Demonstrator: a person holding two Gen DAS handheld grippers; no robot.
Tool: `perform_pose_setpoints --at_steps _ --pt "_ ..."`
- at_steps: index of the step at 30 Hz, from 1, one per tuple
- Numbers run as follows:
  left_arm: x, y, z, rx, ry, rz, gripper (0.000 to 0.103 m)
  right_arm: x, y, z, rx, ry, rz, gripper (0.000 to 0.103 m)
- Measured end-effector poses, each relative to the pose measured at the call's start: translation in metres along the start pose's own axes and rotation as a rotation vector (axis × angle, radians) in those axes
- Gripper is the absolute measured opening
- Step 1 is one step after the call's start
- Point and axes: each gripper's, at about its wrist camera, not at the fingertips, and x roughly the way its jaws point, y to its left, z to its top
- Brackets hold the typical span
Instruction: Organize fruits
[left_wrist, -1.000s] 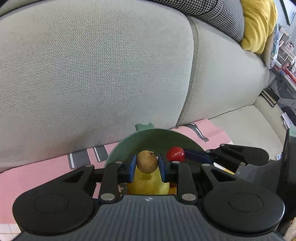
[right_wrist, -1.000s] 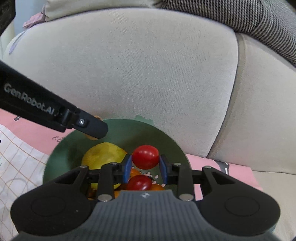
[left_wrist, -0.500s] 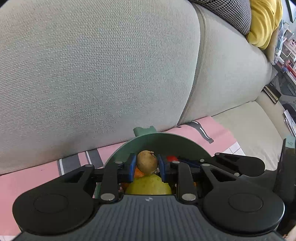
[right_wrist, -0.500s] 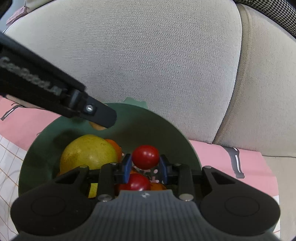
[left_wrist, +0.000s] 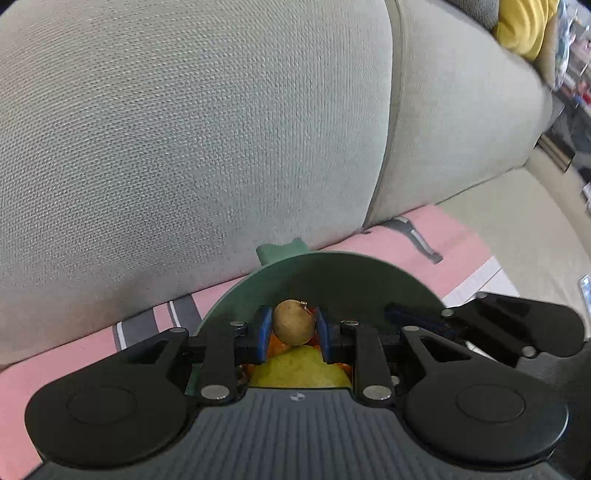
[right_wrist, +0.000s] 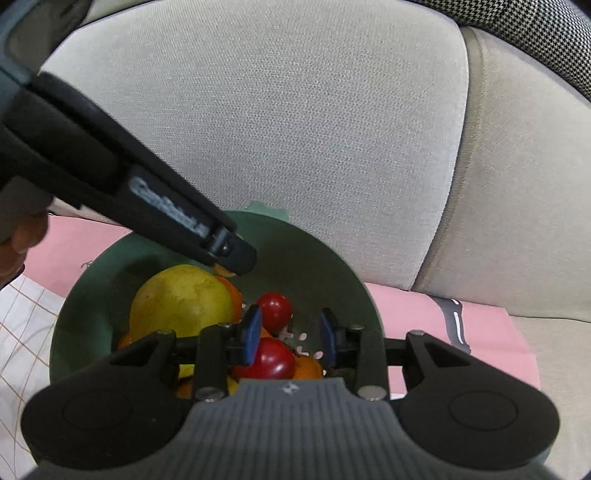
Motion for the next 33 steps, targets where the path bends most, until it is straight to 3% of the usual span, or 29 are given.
perform_pose_setpoints --at_steps 6,14,24,28,33 --pt "0.002 0.000 0.001 0.002 0.021 0.011 0.029 -0.002 -0.001 -0.001 0.001 -0.002 -0.004 0.032" --pt "-0.015 -0.001 -0.003 0.019 -0.006 0.029 0.046 -0.002 0.002 0.002 0.011 -0.006 -0.003 0.032" --pt "-0.065 -0.007 -0.005 0.041 -0.094 0.043 0.061 -0.031 0.010 0.013 0.018 -0.042 -0.005 0.065" --pt "-0.094 -0.010 -0.007 0.066 -0.159 0.066 0.068 -0.049 0.015 0.019 0.029 -0.069 -0.009 0.076" --pt "-0.143 -0.012 -0.017 0.075 -0.281 0.135 0.069 -0.085 0.020 0.028 0.076 -0.126 -0.009 0.087"
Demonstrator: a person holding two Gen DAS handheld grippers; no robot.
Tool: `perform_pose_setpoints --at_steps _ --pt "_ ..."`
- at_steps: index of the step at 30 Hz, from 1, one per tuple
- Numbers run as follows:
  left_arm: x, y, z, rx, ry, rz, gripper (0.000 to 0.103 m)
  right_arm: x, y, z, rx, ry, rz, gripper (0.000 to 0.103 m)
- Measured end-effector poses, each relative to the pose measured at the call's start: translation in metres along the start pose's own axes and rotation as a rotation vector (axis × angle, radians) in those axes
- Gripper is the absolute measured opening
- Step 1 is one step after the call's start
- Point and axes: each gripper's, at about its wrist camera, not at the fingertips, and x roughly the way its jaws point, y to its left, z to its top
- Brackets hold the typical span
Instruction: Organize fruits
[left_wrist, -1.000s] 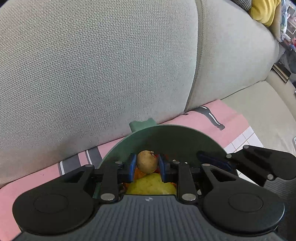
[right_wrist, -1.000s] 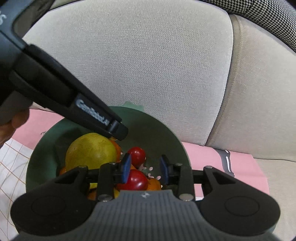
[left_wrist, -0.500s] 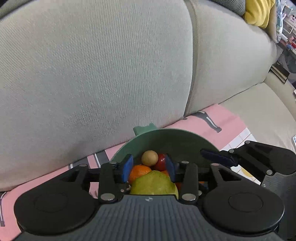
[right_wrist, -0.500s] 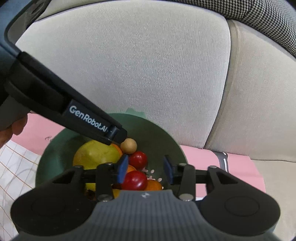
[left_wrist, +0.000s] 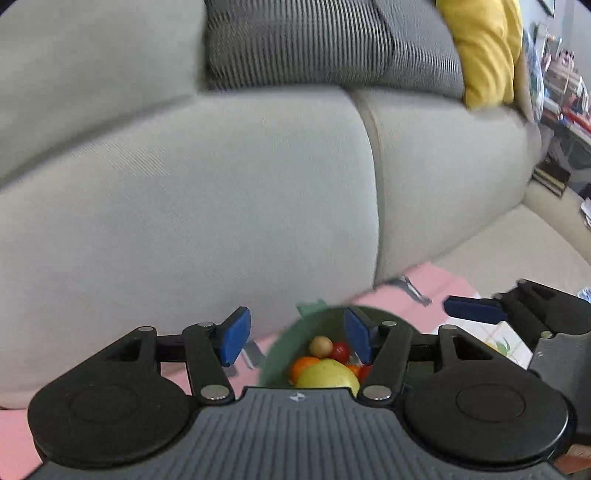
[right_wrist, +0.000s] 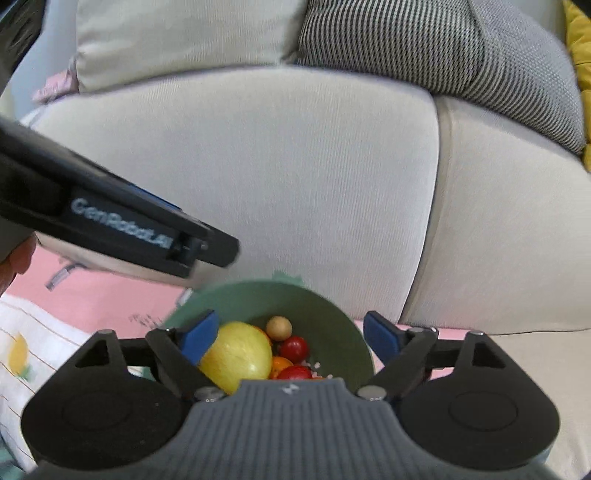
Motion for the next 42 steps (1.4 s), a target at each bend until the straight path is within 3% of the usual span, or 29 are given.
perform_pose_setpoints --at_steps 5,12,14,16,20,23,30,42 --pt "-0.061 0.011 -0.010 0.015 -0.130 0.081 0.074 -0.041 0.014 0.007 0.055 -0.066 -0.023 0.093" --pt "-0.134 0.033 -0.050 -0.048 -0.236 0.184 0.079 -0.096 0.047 0.000 0.146 -0.131 -0.057 0.098" --pt "-0.152 0.037 -0.064 -0.055 -0.267 0.210 0.090 -0.110 0.064 -0.004 0.132 -0.154 -0.082 0.099" --pt "-0.167 0.038 -0.079 -0.052 -0.293 0.248 0.091 -0.123 0.080 -0.010 0.125 -0.169 -0.095 0.099" --pt "-0.179 0.033 -0.106 -0.027 -0.273 0.353 0.093 -0.147 0.110 -0.025 0.130 -0.191 -0.121 0.099" --pt "-0.186 0.031 -0.127 -0.019 -0.256 0.392 0.093 -0.161 0.130 -0.042 0.145 -0.198 -0.120 0.099" --pt "-0.193 0.033 -0.170 -0.106 -0.192 0.389 0.093 -0.170 0.161 -0.075 0.069 -0.161 -0.128 0.099" --pt "-0.190 0.030 -0.210 -0.118 -0.050 0.391 0.093 -0.172 0.170 -0.112 0.101 -0.088 -0.130 0.099"
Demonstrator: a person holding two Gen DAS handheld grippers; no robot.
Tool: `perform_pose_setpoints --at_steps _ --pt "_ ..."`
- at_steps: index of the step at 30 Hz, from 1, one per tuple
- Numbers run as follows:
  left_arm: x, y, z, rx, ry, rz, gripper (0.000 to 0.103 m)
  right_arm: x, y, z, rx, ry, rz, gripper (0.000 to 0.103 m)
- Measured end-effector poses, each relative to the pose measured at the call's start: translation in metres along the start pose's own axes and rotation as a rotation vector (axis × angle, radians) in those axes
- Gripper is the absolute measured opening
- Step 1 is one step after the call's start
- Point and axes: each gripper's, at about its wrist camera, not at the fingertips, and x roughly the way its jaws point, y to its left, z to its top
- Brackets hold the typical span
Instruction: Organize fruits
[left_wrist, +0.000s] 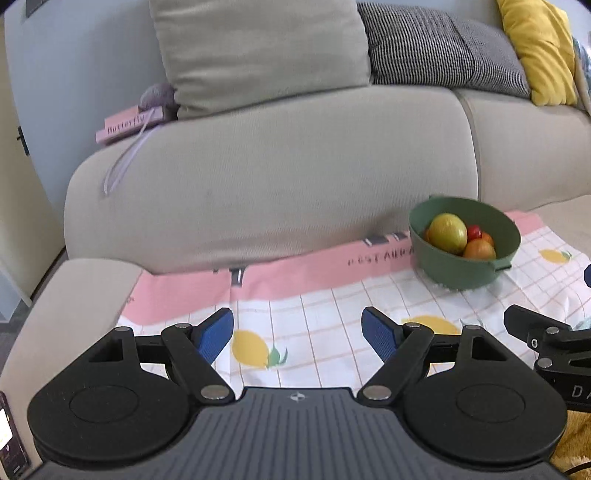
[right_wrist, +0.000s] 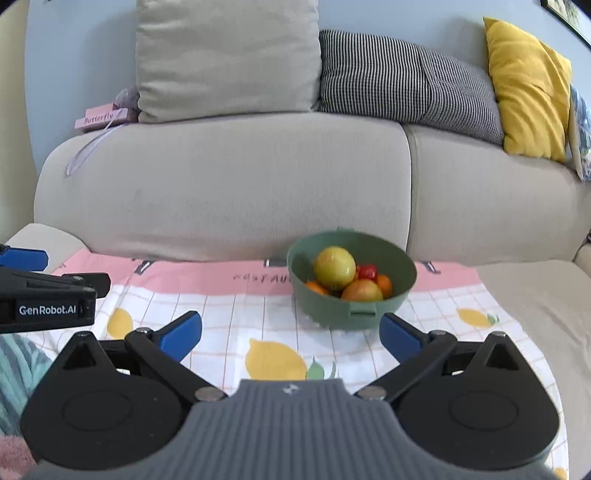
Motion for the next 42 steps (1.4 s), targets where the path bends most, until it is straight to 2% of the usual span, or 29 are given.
perform_pose_setpoints --at_steps 4,42 --pt "0.001 0.000 -0.004 0.002 0.019 -0.018 0.093 0.000 0.000 -0.004 0.002 0.013 -0.005 0.099" --pt "-0.008 0.016 -0.006 -0.039 0.007 -0.018 0.093 -0.003 0.015 -0.007 -0.081 0.005 0.000 0.099"
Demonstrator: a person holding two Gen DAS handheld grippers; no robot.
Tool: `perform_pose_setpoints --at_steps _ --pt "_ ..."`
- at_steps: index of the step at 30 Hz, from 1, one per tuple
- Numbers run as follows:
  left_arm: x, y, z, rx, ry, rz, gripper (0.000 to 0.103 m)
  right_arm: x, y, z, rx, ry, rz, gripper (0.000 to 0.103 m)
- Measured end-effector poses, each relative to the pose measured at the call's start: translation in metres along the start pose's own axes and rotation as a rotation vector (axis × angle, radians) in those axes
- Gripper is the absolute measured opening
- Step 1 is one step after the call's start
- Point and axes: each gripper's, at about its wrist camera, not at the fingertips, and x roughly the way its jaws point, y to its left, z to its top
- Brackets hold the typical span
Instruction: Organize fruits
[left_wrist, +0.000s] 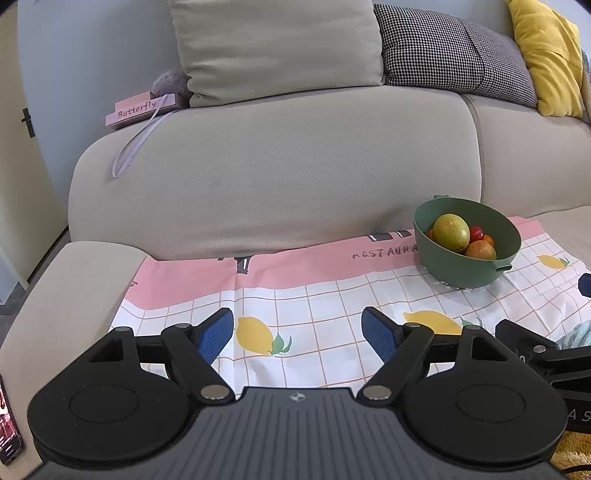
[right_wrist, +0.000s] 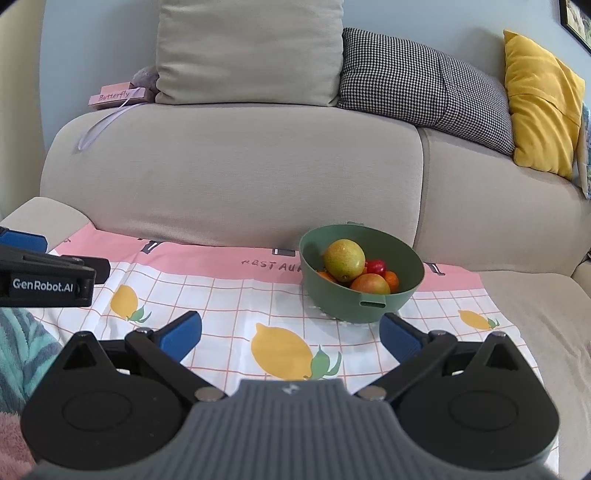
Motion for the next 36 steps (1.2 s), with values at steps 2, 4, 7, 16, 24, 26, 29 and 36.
perform_pose_setpoints --at_steps 2,4,7,16,24,26,29,36 --pt "0.0000 0.0002 0.0000 0.001 0.000 -0.001 0.093 -0.0002 -0.0006 -0.0002 0.001 0.000 0.000 0.099" --pt "-0.0001 0.0003 0.0000 0.001 0.000 -0.002 0.093 -0.0007 -0.0008 -0.0003 0.004 0.001 -0.002 0.099" --pt "-0.0005 -0.0003 -0.0002 0.002 0.000 -0.001 0.093 -0.0011 -0.0021 -0.0002 0.009 0.001 -0.004 0.099" --pt "0.0000 0.0030 -0.0015 0.010 0.005 0.001 0.093 -0.0026 -0.0028 -0.0017 0.015 0.005 -0.008 0.099" --pt "0.0000 0.0046 -0.0014 0.012 0.008 -0.001 0.093 -0.0030 -0.0022 -0.0031 0.018 0.008 -0.010 0.099" --pt "-0.0001 0.0050 -0.0015 0.013 0.008 -0.001 0.093 -0.0031 -0.0013 -0.0039 0.022 0.009 -0.013 0.099" --pt "0.0001 0.0051 -0.0011 0.014 0.010 -0.002 0.093 -0.0029 -0.0006 -0.0042 0.025 0.011 -0.015 0.099" --pt "-0.0007 0.0062 -0.0022 0.024 0.005 -0.002 0.093 -0.0019 0.0000 -0.0047 0.032 0.020 -0.020 0.099"
